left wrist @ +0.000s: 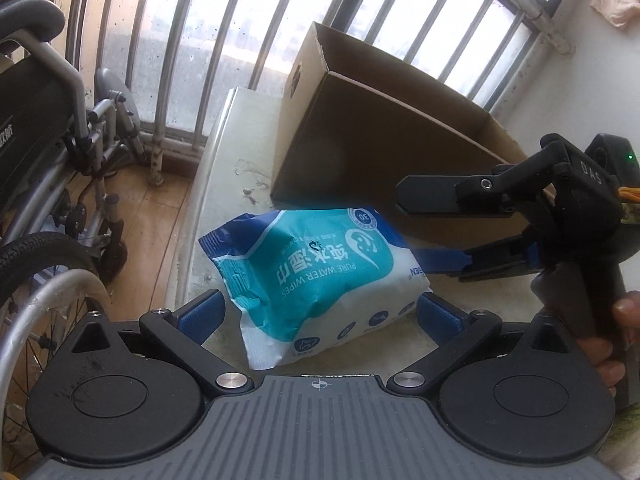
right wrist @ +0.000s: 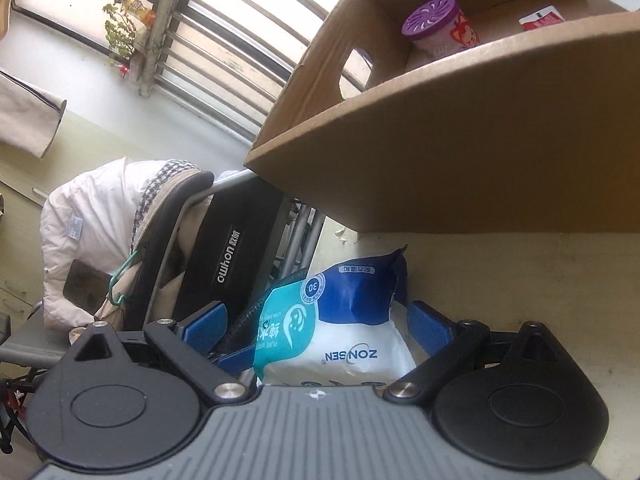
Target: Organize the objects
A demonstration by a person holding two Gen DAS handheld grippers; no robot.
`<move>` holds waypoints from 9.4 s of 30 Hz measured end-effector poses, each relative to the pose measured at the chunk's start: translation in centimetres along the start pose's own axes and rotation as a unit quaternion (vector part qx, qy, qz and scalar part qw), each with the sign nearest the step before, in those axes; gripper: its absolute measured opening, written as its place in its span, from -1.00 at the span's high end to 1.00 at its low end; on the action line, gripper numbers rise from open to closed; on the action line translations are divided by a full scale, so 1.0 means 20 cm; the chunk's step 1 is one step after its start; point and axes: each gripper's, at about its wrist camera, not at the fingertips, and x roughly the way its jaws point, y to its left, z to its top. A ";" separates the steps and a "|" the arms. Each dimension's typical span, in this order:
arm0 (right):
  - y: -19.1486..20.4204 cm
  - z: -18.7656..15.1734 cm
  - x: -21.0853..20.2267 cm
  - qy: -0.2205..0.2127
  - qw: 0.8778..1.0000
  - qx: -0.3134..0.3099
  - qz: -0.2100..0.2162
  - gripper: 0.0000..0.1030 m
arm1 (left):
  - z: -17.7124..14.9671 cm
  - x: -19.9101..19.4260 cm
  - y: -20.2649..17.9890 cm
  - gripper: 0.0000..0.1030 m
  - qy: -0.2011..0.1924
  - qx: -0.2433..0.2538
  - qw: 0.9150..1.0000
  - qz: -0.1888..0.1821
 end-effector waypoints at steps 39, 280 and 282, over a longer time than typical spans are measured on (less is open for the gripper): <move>-0.14 -0.08 -0.18 -0.009 0.999 0.037 0.017 -1.00 | -0.04 0.10 -0.29 -0.99 0.032 0.063 0.997 -0.030; 0.15 -0.12 -0.75 -0.288 0.868 -0.162 -0.371 -1.00 | 0.23 0.09 -0.60 -0.99 -0.084 0.146 0.978 0.126; 0.15 -0.12 -0.75 -0.288 0.868 -0.162 -0.371 -1.00 | 0.22 0.09 -0.60 -0.99 -0.083 0.146 0.978 0.126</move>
